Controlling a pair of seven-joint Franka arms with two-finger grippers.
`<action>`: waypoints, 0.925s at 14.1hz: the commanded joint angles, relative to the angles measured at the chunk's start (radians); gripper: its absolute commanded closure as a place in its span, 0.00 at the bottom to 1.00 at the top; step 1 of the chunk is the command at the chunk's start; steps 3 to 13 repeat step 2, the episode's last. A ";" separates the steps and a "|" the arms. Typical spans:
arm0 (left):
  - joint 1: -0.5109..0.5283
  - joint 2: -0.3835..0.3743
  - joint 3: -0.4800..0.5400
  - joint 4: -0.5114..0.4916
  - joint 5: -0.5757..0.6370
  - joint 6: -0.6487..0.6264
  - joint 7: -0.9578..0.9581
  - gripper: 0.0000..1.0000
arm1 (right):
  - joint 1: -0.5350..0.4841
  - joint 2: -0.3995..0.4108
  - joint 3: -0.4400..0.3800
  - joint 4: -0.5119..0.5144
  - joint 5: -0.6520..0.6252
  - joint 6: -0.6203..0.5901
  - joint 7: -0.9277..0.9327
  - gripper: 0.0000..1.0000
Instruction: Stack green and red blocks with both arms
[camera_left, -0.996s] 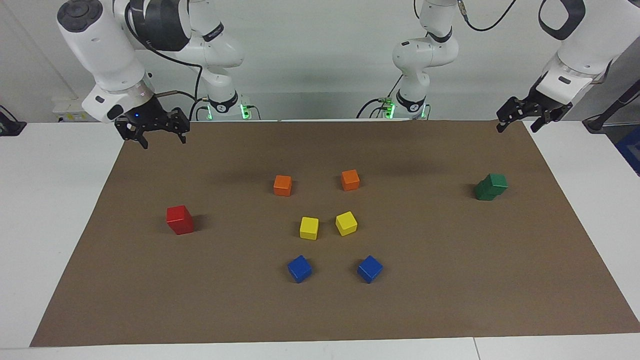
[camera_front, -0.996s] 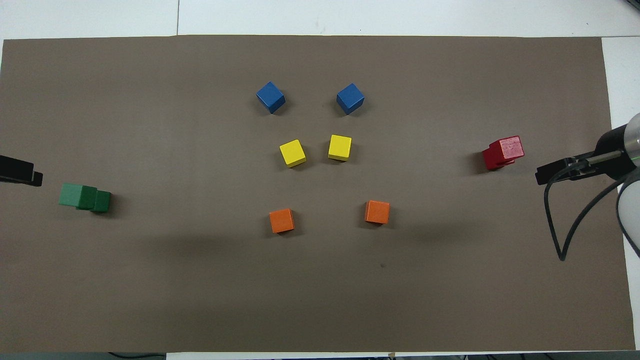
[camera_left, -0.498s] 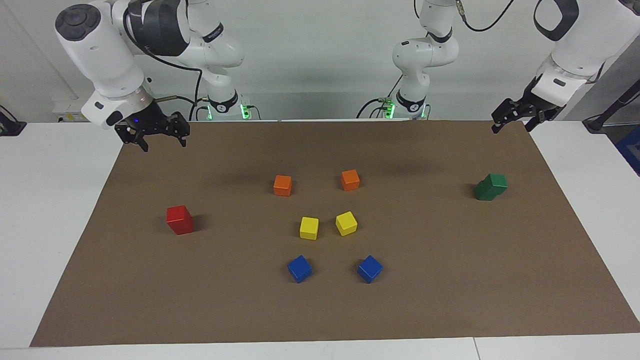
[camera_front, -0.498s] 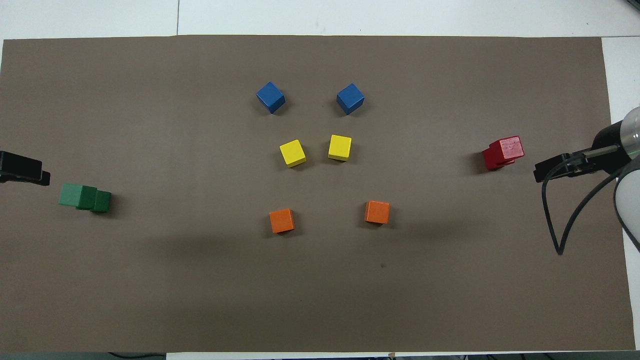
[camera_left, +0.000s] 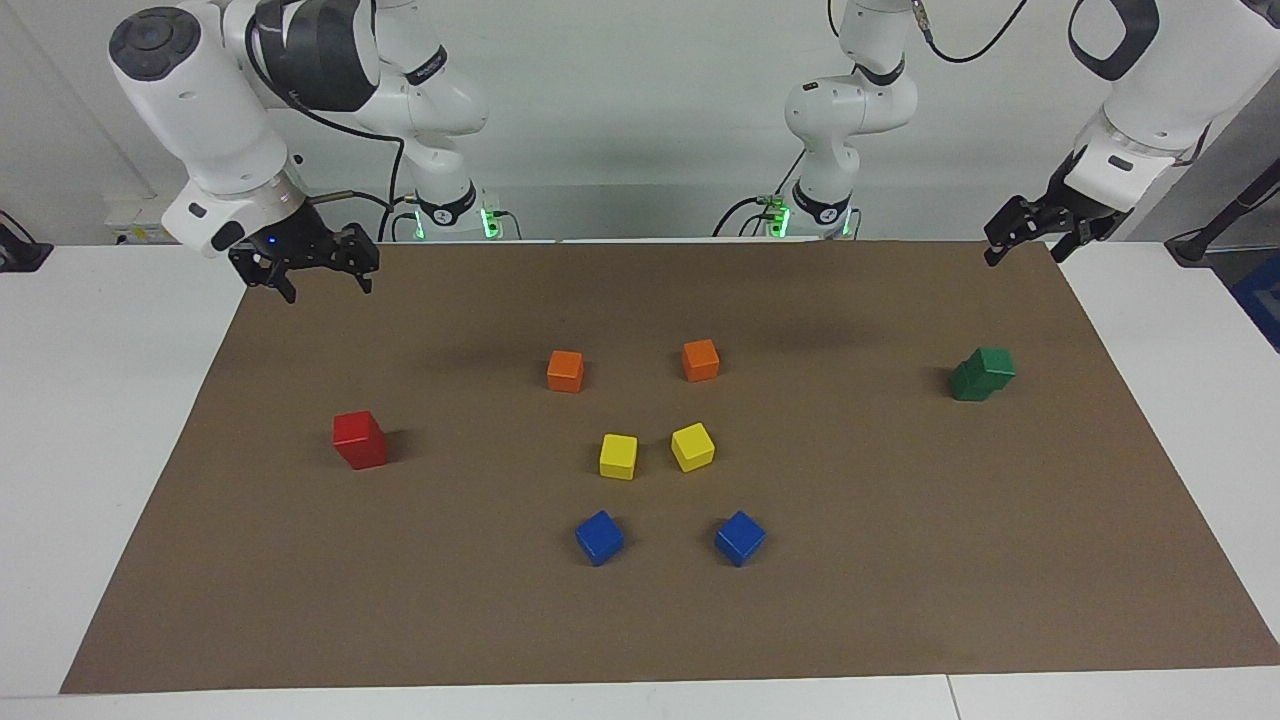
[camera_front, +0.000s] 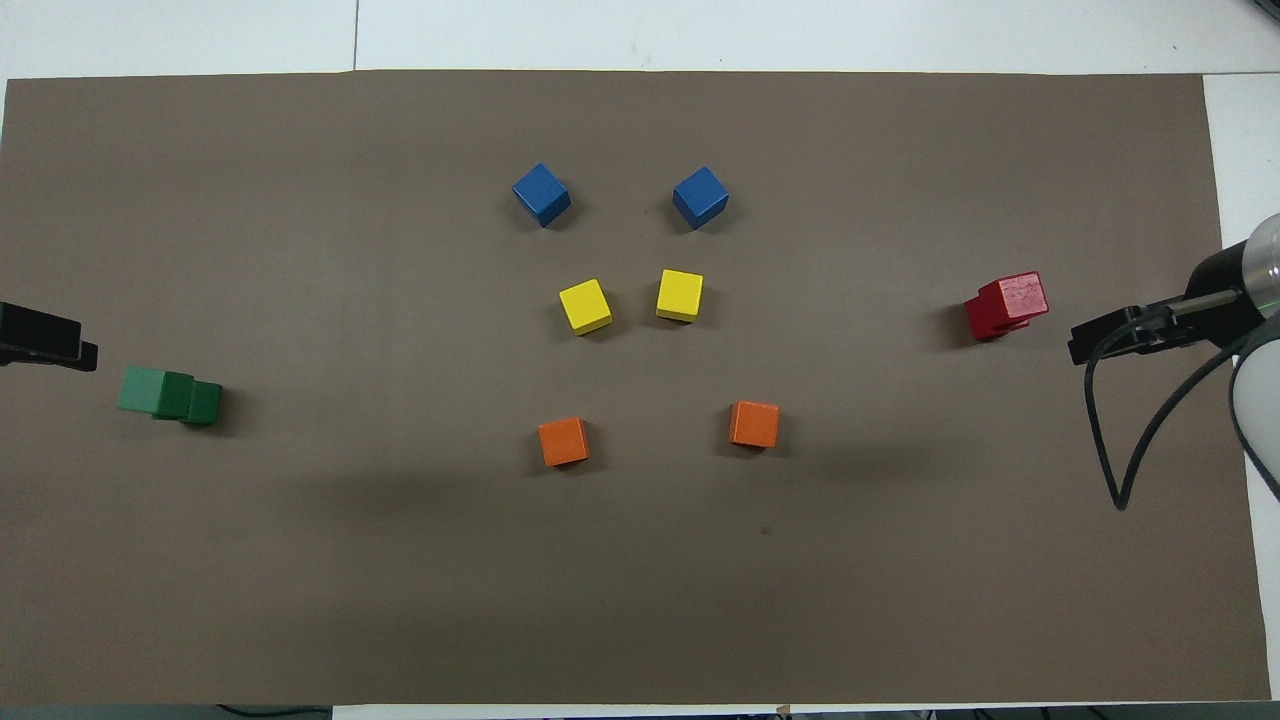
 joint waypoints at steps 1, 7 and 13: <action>-0.010 -0.013 0.007 0.008 0.018 -0.012 -0.011 0.00 | -0.003 0.000 0.003 0.008 0.001 -0.017 0.020 0.00; -0.010 -0.013 0.007 0.005 0.018 -0.009 -0.011 0.00 | -0.003 0.000 0.001 0.006 0.001 -0.017 0.020 0.00; -0.010 -0.013 0.007 0.005 0.018 -0.009 -0.011 0.00 | -0.003 0.000 0.001 0.006 0.001 -0.017 0.020 0.00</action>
